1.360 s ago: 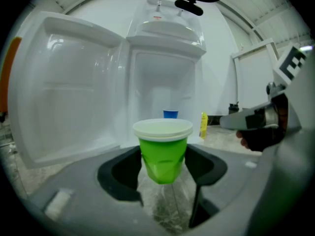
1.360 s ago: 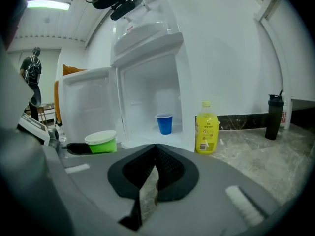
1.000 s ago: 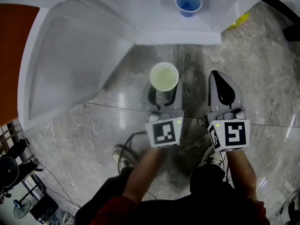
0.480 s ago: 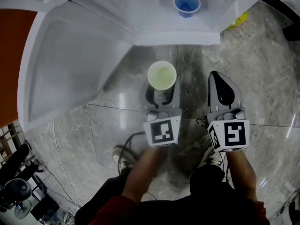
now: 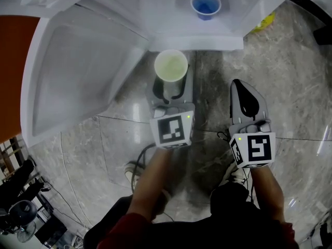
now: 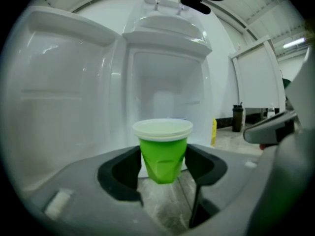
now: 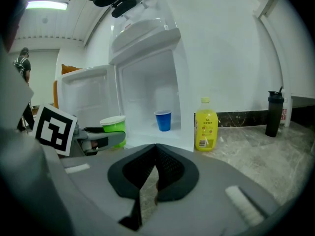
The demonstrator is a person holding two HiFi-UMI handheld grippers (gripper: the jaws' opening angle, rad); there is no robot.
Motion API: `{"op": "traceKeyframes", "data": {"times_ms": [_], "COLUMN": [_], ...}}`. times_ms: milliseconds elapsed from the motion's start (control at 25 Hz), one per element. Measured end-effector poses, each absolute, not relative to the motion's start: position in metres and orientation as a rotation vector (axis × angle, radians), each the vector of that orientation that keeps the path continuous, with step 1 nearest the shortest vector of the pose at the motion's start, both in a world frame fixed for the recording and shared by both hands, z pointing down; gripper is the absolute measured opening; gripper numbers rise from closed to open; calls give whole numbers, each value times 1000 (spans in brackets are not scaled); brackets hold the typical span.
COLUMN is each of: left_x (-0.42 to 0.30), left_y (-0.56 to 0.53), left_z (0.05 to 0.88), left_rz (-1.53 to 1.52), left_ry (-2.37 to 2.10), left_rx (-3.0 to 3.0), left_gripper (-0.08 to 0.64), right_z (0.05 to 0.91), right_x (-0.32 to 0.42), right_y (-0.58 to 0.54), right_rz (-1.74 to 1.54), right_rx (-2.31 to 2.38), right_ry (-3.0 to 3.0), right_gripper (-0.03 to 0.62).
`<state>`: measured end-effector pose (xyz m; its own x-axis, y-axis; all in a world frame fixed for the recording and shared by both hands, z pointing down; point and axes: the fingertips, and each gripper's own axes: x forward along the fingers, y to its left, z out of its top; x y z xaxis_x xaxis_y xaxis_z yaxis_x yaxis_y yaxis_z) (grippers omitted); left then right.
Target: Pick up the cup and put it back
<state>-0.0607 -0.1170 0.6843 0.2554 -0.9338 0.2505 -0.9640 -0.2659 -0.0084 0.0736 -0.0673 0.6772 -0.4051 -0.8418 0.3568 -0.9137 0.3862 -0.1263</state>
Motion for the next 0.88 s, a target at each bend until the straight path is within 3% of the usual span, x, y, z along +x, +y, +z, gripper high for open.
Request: {"op": "traceKeyframes", "data": {"times_ms": [880], "left_x": [-54], "left_y": [-221], "left_z": [649], "left_rz": [244], "left_ry": [-1784], "left_rx": [2523], "left_gripper": [276], "right_z": [694], "right_x": [79], "right_y": [-73], "right_rz": [489], "right_rx": [1553], "right_ry": [-2386], "right_gripper": [-2]}}
